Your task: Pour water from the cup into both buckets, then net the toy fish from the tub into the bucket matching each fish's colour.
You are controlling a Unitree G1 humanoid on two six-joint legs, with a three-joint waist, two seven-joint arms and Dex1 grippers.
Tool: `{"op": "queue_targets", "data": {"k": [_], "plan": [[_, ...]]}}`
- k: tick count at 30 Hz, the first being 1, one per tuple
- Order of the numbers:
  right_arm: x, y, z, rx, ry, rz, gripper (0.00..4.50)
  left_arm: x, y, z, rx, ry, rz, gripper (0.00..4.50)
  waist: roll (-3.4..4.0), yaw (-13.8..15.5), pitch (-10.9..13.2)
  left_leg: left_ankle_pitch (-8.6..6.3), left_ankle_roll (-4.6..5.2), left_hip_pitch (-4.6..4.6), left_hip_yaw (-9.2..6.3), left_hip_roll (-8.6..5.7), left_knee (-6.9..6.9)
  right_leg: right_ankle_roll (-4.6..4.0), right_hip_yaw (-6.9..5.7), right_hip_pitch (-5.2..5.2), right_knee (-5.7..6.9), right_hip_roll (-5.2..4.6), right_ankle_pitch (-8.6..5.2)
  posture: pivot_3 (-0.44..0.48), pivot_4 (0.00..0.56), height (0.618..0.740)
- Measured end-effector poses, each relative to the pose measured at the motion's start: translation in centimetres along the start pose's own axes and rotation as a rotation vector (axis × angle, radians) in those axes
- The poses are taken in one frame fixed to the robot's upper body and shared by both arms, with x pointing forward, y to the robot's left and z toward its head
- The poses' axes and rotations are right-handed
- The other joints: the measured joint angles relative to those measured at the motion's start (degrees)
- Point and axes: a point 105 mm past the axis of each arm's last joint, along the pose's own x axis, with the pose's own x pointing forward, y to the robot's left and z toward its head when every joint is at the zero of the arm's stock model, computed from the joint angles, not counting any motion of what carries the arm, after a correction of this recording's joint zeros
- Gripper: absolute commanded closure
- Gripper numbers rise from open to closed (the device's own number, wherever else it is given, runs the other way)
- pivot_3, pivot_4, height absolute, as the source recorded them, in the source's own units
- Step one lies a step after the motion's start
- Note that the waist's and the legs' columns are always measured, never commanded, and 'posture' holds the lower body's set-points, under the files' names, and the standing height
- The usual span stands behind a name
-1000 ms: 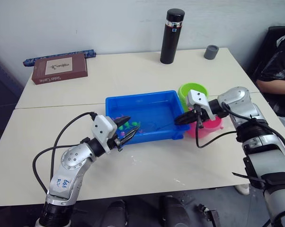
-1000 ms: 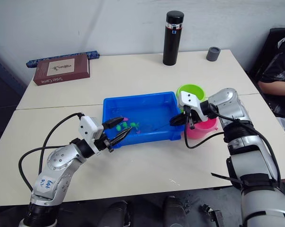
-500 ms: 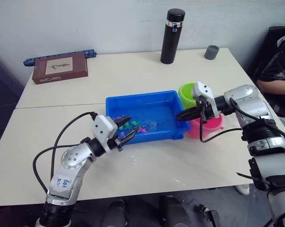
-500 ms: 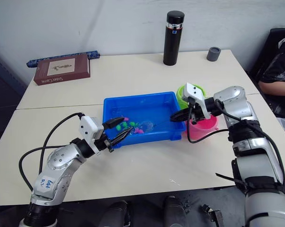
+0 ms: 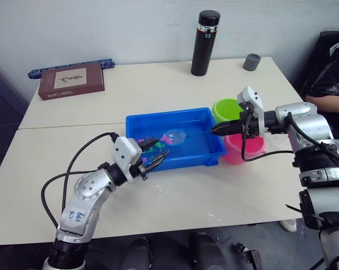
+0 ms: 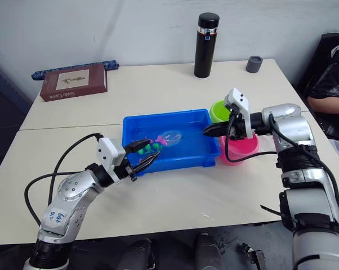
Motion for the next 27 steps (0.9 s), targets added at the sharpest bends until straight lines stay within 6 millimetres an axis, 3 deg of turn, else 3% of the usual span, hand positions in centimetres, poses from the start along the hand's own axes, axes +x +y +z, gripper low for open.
{"op": "queue_targets", "data": {"k": [5,14,27], "plan": [[-0.9,-0.3,0.0,0.048,-0.045,-0.068,4.5,0.4,0.0,0.5,0.013,-0.014,-0.013,1.98,0.0,0.03,0.0,0.0,0.01,-0.01,0.0,0.0,-0.01,0.0,0.0,-0.01,0.0,0.01,0.0,0.0,0.15,0.74],[-3.0,-1.0,1.3,-0.033,-0.159,-0.293,4.5,1.5,0.2,0.8,0.009,-0.033,-0.03,1.98,0.0,0.17,0.0,0.0,0.01,-0.03,0.0,-0.01,0.0,0.03,0.0,0.0,-0.04,0.01,0.02,0.0,0.15,0.74],[-5.6,3.3,1.6,-0.048,-0.271,-0.526,4.5,3.3,-0.2,0.9,-0.013,-0.062,-0.091,1.98,0.0,0.63,0.0,-0.01,0.03,-0.03,-0.01,-0.01,-0.02,0.06,0.01,0.01,-0.07,0.02,0.03,0.0,0.15,0.74]]}}
